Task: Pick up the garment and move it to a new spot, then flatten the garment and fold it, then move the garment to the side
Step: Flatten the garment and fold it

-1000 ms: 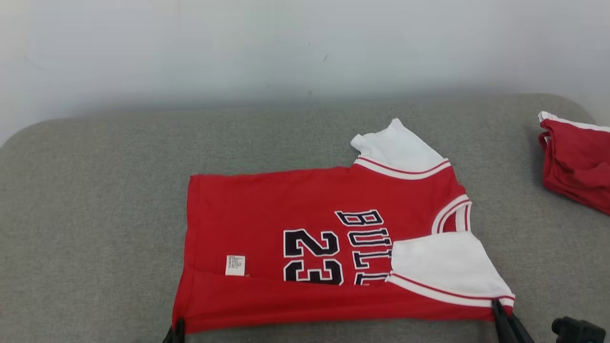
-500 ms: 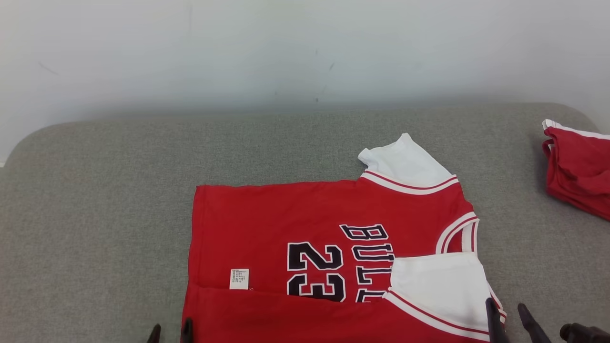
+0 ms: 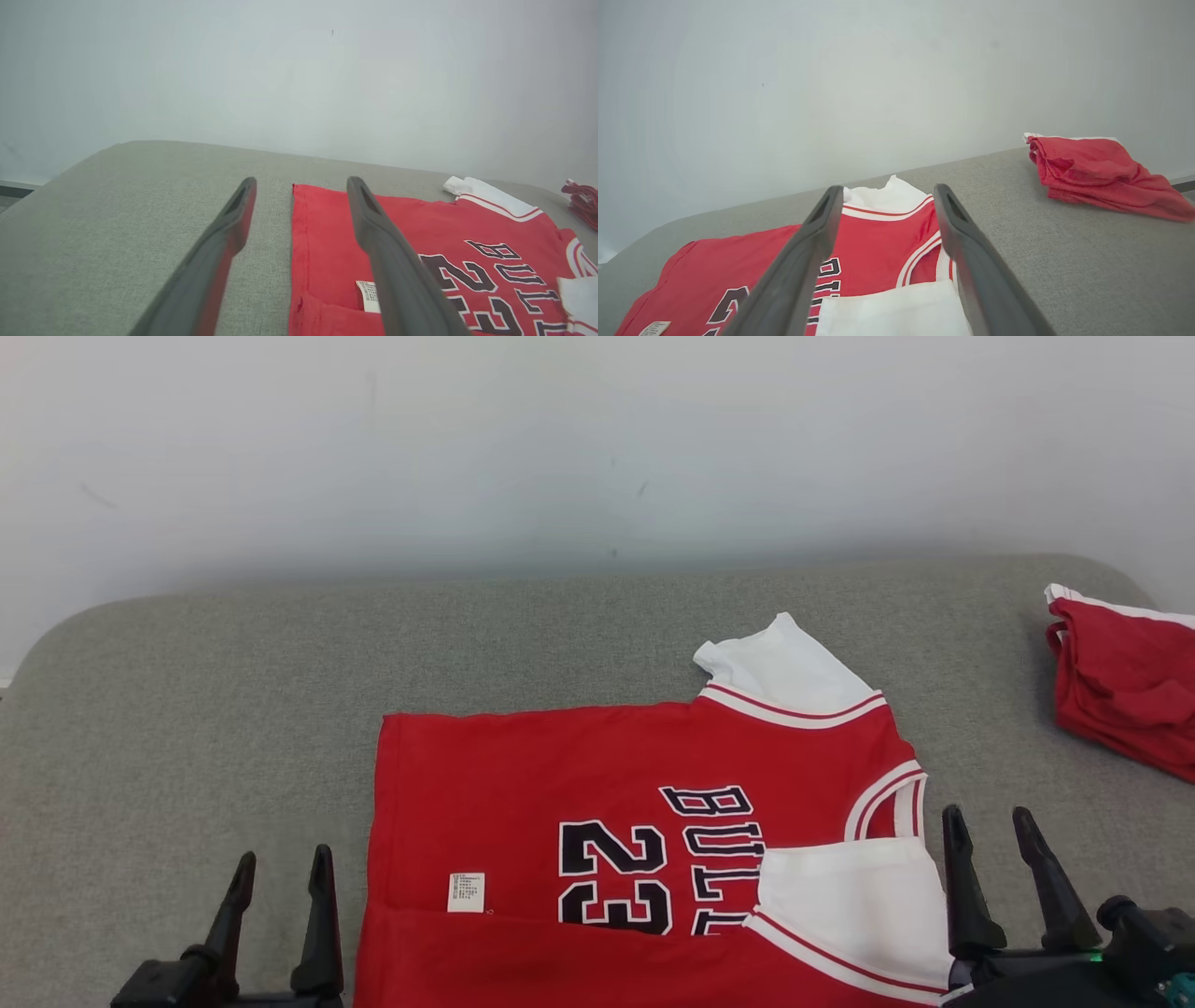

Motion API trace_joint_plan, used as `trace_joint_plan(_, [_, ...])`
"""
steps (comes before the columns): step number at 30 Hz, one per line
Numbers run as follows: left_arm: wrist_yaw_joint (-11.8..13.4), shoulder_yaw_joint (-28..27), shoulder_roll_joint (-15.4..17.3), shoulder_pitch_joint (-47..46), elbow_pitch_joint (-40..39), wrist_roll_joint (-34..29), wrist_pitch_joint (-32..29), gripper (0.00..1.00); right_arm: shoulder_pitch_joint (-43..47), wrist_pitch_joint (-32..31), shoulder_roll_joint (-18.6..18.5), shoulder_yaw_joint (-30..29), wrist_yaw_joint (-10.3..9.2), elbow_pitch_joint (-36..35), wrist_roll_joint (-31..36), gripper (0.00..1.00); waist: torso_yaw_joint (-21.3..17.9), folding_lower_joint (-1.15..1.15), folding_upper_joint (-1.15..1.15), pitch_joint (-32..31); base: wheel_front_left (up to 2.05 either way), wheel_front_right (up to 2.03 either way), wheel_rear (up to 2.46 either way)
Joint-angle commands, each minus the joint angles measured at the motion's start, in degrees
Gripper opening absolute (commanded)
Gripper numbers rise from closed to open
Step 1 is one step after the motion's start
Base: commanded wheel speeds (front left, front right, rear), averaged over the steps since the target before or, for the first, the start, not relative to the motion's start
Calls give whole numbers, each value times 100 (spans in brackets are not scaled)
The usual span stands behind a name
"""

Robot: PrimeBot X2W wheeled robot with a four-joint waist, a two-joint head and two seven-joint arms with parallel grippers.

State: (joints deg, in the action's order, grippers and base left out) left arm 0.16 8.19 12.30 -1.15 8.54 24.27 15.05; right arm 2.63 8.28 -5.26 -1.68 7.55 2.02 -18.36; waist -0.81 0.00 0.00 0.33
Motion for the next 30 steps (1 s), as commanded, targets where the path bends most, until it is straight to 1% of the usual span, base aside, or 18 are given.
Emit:
trace_joint_plan(1, [-60, -69, -40, -33, -67, -74, 15, 100, -64, 120, -56, 66, -13, -13, 66, 100, -13, 0, 0, -11, 0, 0, 0])
trace_joint_plan(4, [-208, -183, -62, -62, -119, -271, 16, 100, -137, 353, -115, 200, -13, 19, 149, 100, -14, 0, 0, -26, 0, 0, 0])
trace_joint_plan(5, [-208, -183, -62, -62, -119, -271, 16, 100, -137, 353, -115, 200, -13, 19, 149, 100, -14, 0, 0, -26, 0, 0, 0])
trace_joint_plan(8, [-363, -259, -110, -51, -126, -375, 16, 100, -132, 485, -115, 274, -13, 85, 210, 100, -10, 0, 0, -41, 0, 0, 0])
trace_joint_plan(15, [-622, -442, -223, 198, -164, -554, 17, 100, -24, 641, -92, 337, -13, 307, 291, 100, 33, 0, 0, -36, 0, 0, 0])
trace_joint_plan(22, [-734, -659, -320, 383, -153, -639, 16, 100, 97, 687, -18, 280, -13, 544, 284, 100, 147, 0, 0, -33, 0, 0, 0])
trace_joint_plan(30, [-759, -668, -297, 355, -69, -669, 16, 100, 3, 692, -44, 335, -13, 770, 328, 100, 116, 0, 0, -24, 0, 0, 0])
